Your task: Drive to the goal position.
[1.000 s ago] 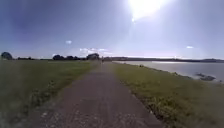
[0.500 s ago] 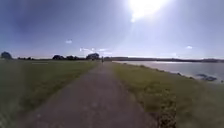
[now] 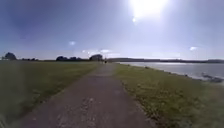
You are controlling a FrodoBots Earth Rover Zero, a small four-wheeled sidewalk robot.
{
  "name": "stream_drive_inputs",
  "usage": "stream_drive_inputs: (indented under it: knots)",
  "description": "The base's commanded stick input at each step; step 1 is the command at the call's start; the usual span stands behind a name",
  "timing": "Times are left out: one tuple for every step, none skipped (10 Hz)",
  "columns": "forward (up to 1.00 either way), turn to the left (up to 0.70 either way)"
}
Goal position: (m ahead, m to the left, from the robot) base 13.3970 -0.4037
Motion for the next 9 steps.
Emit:
stream_drive_inputs:
  knots:
    - [0.70, 0.00]
    - [0.70, 0.00]
    - [0.70, 0.00]
    - [0.70, 0.00]
    - [0.70, 0.00]
    - [0.70, 0.00]
    - [0.70, 0.00]
    - [0.70, 0.00]
    - [0.70, 0.00]
